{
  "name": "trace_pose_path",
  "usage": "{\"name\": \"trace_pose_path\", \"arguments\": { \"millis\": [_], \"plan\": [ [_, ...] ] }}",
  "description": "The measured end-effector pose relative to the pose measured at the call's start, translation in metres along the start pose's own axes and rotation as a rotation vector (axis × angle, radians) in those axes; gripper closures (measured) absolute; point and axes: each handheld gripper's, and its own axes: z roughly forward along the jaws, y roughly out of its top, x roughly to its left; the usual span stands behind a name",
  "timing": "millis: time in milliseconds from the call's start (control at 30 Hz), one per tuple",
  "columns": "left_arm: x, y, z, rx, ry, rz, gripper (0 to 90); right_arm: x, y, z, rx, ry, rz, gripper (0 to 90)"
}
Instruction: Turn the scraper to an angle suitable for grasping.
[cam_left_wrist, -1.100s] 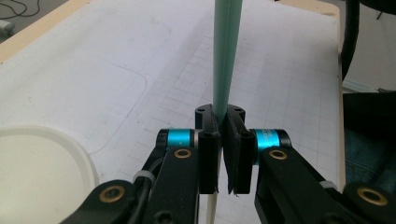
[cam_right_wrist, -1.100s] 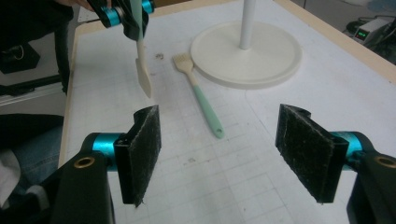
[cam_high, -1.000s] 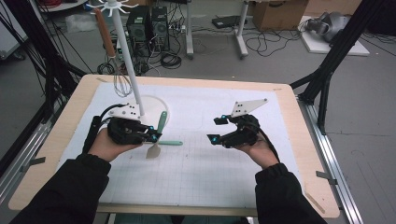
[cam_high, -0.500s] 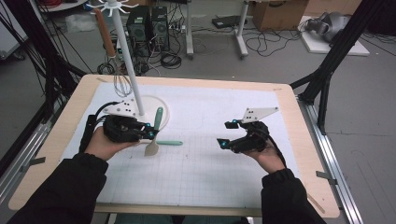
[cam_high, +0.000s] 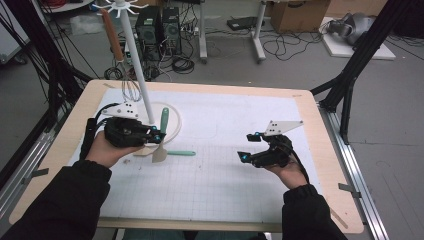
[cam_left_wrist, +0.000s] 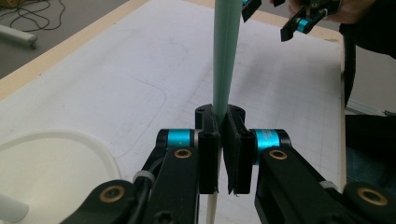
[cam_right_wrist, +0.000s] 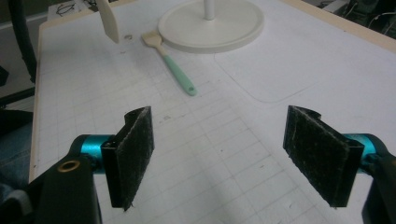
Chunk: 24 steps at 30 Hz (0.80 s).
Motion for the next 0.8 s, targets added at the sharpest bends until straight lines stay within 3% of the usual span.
{"name": "trace_pose_path", "arguments": {
  "millis": [800],
  "plan": [
    [0.008, 0.012, -0.019, -0.035, 0.024, -0.01, 84.3, 0.002, -0.012, -0.002, 0.006, -0.004, 0.004, 23.0]
  ]
}}
